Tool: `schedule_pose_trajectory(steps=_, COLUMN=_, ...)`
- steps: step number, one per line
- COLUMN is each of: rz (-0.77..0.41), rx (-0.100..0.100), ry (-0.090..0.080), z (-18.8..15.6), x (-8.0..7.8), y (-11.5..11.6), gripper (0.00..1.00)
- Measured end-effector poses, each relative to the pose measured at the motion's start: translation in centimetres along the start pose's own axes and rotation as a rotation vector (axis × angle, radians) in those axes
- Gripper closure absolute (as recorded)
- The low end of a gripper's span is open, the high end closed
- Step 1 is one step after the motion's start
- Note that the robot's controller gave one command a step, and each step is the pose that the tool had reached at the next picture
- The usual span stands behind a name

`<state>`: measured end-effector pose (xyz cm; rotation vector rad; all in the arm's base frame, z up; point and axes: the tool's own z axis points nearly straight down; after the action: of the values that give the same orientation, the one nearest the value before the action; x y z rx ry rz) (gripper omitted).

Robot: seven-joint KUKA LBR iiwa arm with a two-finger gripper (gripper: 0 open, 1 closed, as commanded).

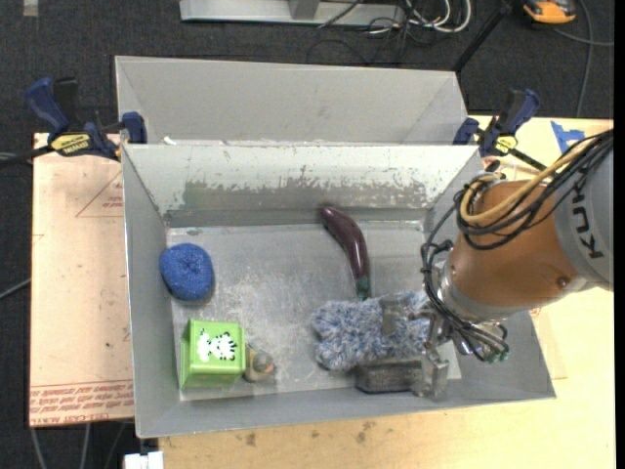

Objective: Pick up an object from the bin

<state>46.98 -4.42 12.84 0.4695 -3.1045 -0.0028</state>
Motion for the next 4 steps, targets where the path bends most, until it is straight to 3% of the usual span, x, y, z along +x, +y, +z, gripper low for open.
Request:
schedule_pose_trajectory(steps=1, rz=0.054, rx=0.002, ry=-0.005, z=4.5, x=-5.3, y=-4.2, gripper=0.00)
schedule_pose_trajectory(steps=2, rz=-0.079, rx=0.001, ry=-0.009, z=5.5, x=-7.2, y=-6.0, gripper=1.00)
schedule_pose_trajectory(steps=4, rz=-0.079, rx=0.000, ry=-0.008, z=5.4, x=-7.2, y=-6.0, gripper=1.00)
